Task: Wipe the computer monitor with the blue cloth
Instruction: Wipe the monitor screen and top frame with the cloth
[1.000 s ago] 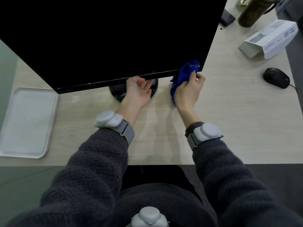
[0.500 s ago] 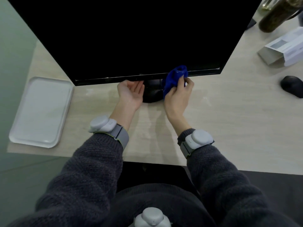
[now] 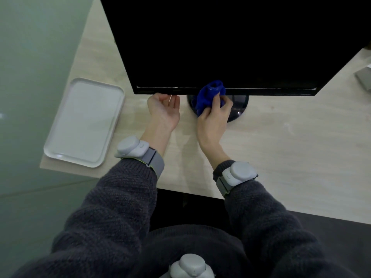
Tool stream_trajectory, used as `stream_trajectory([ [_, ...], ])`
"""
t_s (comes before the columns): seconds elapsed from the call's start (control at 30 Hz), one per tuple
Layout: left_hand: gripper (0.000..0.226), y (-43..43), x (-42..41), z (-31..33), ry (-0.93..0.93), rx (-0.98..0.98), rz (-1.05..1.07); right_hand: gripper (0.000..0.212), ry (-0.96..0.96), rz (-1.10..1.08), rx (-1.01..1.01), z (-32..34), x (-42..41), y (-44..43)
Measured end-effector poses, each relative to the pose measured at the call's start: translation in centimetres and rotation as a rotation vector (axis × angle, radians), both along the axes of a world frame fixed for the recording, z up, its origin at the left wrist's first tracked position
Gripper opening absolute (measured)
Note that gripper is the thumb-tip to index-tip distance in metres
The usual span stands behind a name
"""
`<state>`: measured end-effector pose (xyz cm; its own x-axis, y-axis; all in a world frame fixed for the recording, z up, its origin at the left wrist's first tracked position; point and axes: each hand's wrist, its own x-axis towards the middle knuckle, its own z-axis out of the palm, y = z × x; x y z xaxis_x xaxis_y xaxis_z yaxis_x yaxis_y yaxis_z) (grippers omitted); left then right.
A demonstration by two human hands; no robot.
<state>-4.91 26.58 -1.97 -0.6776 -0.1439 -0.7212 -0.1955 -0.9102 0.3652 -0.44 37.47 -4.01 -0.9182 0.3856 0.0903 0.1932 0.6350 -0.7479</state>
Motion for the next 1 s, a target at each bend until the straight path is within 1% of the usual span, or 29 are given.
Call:
stream_trajectory([
  [0.1,0.023,-2.0,-0.2,-0.2,0.010,0.020,0.006,0.046,0.007,0.007,0.001,0.0,0.0,-2.3],
  [0.27,0.020,-3.6,0.2,-0.3,0.052,0.051,-0.108,0.046,0.013,0.021,0.007,0.1,0.0,-5.3],
  [0.37,0.019,-4.9,0.2,-0.4,0.072,0.065,-0.063,0.047,0.027,0.058,0.014,0.1,0.0,-6.8],
  [0.4,0.019,-5.4,0.2,-0.5,0.074,0.069,-0.039,0.047,0.024,0.067,0.018,0.1,0.0,-7.2],
  [0.47,0.030,-6.5,0.0,-0.6,0.076,0.072,-0.040,0.046,0.016,0.076,0.019,0.1,-0.2,-8.4],
  [0.53,0.042,-6.9,-0.2,-0.7,0.061,0.048,-0.105,0.047,0.002,0.078,0.021,0.2,-0.2,-9.0],
  [0.57,0.043,-7.2,-0.4,-0.8,0.049,0.016,-0.152,0.047,-0.006,0.084,0.026,0.2,-0.3,-9.5],
  [0.7,0.028,-8.7,-0.6,-1.1,-0.004,-0.140,-0.359,0.049,-0.028,0.142,0.052,0.2,-0.3,-11.3],
  [0.8,0.019,-10.1,-0.7,-1.6,-0.039,-0.163,-0.425,0.052,-0.036,0.198,0.061,0.1,-0.4,-12.7],
  [0.9,0.023,-11.2,-0.8,-1.7,-0.010,-0.141,-0.470,0.055,-0.047,0.251,0.090,0.1,-0.6,-14.0],
  [1.0,0.026,-12.2,-1.1,-1.7,0.052,-0.172,-0.526,0.055,-0.065,0.304,0.105,0.3,-0.9,-15.3],
])
